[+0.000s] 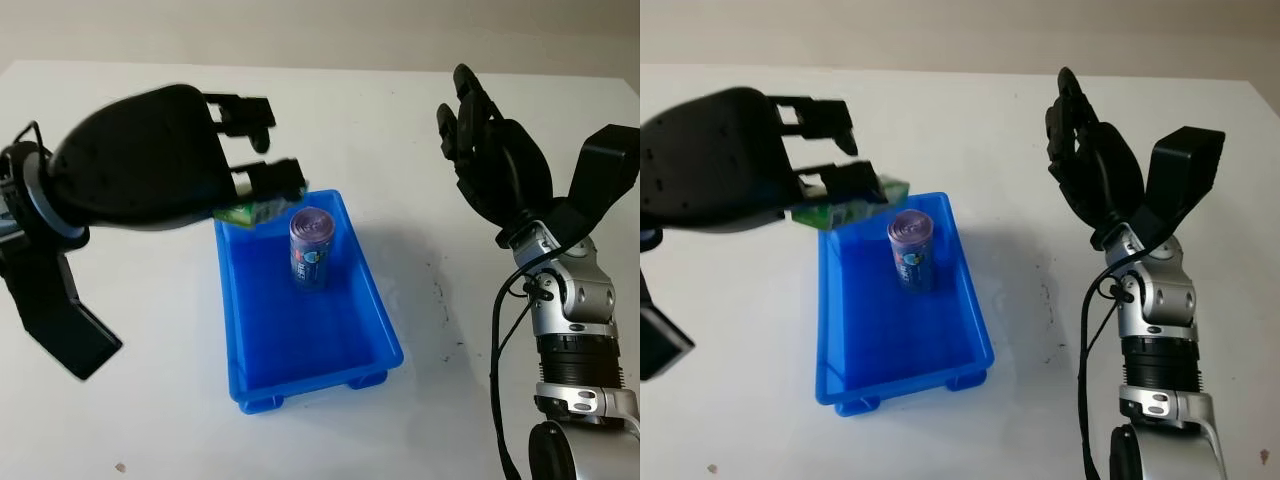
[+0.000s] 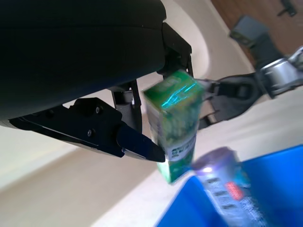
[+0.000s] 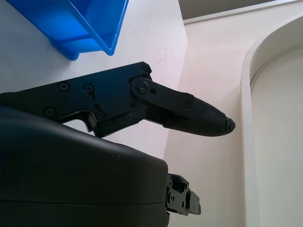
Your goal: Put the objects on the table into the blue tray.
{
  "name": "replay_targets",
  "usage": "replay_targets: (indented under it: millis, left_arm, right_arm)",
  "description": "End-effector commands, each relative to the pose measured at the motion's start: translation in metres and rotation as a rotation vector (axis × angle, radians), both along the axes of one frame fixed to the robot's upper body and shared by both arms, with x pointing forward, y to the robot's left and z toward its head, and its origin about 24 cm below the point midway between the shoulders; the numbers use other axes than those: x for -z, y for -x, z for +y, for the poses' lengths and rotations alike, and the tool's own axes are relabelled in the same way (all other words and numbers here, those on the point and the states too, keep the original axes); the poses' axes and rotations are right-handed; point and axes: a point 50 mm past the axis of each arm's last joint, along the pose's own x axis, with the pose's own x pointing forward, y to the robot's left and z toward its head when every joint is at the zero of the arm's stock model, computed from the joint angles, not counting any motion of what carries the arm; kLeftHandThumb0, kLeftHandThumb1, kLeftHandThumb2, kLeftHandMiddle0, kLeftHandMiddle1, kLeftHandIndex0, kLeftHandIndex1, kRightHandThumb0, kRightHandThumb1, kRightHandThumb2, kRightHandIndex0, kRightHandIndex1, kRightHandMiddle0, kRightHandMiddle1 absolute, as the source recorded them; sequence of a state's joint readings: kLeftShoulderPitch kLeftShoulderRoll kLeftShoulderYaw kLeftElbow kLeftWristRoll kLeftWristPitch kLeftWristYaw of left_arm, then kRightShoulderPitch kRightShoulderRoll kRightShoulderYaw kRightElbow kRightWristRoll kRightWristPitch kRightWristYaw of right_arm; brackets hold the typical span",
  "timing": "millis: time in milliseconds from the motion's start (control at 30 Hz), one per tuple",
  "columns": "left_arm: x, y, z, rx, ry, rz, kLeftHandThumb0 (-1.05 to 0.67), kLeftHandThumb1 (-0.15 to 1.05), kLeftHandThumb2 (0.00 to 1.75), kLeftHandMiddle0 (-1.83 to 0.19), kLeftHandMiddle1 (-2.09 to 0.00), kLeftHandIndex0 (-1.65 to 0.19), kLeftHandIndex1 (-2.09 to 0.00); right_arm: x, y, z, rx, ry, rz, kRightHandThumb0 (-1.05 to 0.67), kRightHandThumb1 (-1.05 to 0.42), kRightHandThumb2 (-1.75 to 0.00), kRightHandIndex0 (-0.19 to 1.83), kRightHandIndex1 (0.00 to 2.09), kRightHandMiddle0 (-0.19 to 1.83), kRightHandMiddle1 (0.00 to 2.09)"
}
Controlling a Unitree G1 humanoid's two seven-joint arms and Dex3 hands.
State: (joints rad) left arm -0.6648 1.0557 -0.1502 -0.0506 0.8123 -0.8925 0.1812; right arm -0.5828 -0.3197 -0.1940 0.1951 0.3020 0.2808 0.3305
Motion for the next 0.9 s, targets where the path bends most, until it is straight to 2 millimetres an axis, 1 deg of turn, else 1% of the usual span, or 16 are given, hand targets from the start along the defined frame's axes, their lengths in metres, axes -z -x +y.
replay_targets:
  millis: [0, 67, 233, 300, 333, 367, 400, 433, 467, 500, 567, 600, 667, 733, 867]
  left_arm:
    - [-0.001, 0.008, -0.004, 0.027, 0.013, 0.006, -0.05, 1.04, 0.14, -0.38, -1.29, -0.20, -1.38]
    - [0.003, 0.012, -0.005, 0.013, 0.015, 0.042, -0.03, 1.04, 0.17, -0.39, -1.33, -0.18, -1.40]
    - [0.011, 0.020, -0.008, -0.054, -0.008, 0.088, -0.02, 1.01, 0.15, -0.46, -1.26, -0.22, -1.37]
    - [0.015, 0.022, -0.009, -0.125, -0.031, 0.120, -0.02, 1.01, 0.13, -0.40, -1.22, -0.19, -1.34]
    - [0.017, 0.022, -0.009, -0.160, -0.042, 0.134, 0.01, 1.02, 0.12, -0.39, -1.11, -0.17, -1.28]
    - [0.018, 0.023, -0.009, -0.183, -0.047, 0.142, 0.05, 1.02, 0.10, -0.38, -0.96, -0.17, -1.17]
    - [0.019, 0.023, -0.009, -0.208, -0.045, 0.154, 0.04, 1.02, 0.08, -0.37, -0.89, -0.15, -1.12]
    - [0.020, 0.023, -0.009, -0.240, -0.054, 0.172, 0.01, 1.01, 0.07, -0.36, -0.81, -0.14, -1.03]
    - [0.022, 0.023, -0.009, -0.266, -0.059, 0.190, -0.07, 1.03, 0.08, -0.31, -0.72, -0.09, -0.93]
    - [0.024, 0.023, -0.008, -0.288, -0.063, 0.203, -0.19, 1.04, 0.10, -0.28, -0.59, -0.06, -0.77]
    - [0.028, 0.022, -0.008, -0.305, -0.057, 0.209, -0.35, 1.04, 0.09, -0.29, -0.37, -0.03, -0.52]
    - [0.030, 0.022, -0.007, -0.310, -0.053, 0.202, -0.39, 1.04, 0.08, -0.28, -0.30, -0.01, -0.44]
    - [0.032, 0.021, -0.007, -0.332, -0.060, 0.185, -0.42, 1.05, 0.14, -0.24, -0.21, 0.04, -0.36]
    - [0.032, 0.019, -0.007, -0.352, -0.060, 0.175, -0.43, 1.05, 0.22, -0.21, -0.16, 0.07, -0.31]
    - [0.031, 0.018, -0.008, -0.396, -0.071, 0.187, -0.47, 1.05, 0.21, -0.12, -0.08, 0.15, -0.25]
  right_arm:
    - [-0.004, 0.000, 0.002, -0.003, -0.007, -0.020, -0.67, -1.05, -0.72, -0.19, 0.00, -0.19, 0.00]
    - [-0.004, -0.001, 0.002, -0.003, -0.003, -0.021, -0.67, -1.05, -0.73, -0.19, 0.00, -0.19, 0.00]
    - [-0.003, -0.001, 0.003, -0.002, -0.001, -0.020, -0.66, -1.05, -0.73, -0.19, 0.00, -0.19, 0.00]
    - [-0.003, -0.002, 0.003, -0.004, -0.004, -0.023, -0.66, -1.05, -0.73, -0.19, 0.00, -0.19, 0.00]
    - [-0.003, -0.002, 0.004, -0.004, -0.006, -0.025, -0.66, -1.05, -0.73, -0.19, 0.00, -0.19, 0.00]
    - [-0.003, -0.002, 0.004, -0.004, -0.008, -0.026, -0.66, -1.05, -0.73, -0.19, 0.00, -0.19, 0.00]
    - [-0.003, -0.002, 0.004, -0.004, -0.008, -0.027, -0.66, -1.05, -0.73, -0.19, 0.00, -0.19, 0.00]
    - [-0.002, -0.002, 0.004, -0.002, -0.008, -0.026, -0.66, -1.05, -0.73, -0.19, 0.00, -0.19, 0.00]
    - [-0.002, -0.002, 0.003, 0.000, -0.008, -0.027, -0.66, -1.05, -0.72, -0.19, 0.00, -0.19, 0.00]
    - [-0.002, -0.002, 0.003, 0.001, -0.008, -0.025, -0.66, -1.05, -0.72, -0.19, 0.00, -0.19, 0.00]
    - [-0.002, -0.002, 0.002, -0.001, -0.009, -0.023, -0.67, -1.05, -0.72, -0.19, 0.00, -0.19, 0.00]
    - [-0.001, -0.002, 0.002, -0.001, -0.010, -0.023, -0.67, -1.05, -0.72, -0.19, 0.00, -0.19, 0.00]
    - [-0.001, -0.001, 0.002, -0.001, -0.009, -0.022, -0.67, -1.05, -0.71, -0.19, 0.00, -0.19, 0.00]
    - [-0.001, -0.001, 0.001, 0.000, -0.005, -0.023, -0.67, -1.05, -0.71, -0.19, 0.00, -0.19, 0.00]
    - [-0.001, 0.000, 0.001, -0.002, -0.005, -0.024, -0.66, -1.05, -0.72, -0.19, 0.00, -0.19, 0.00]
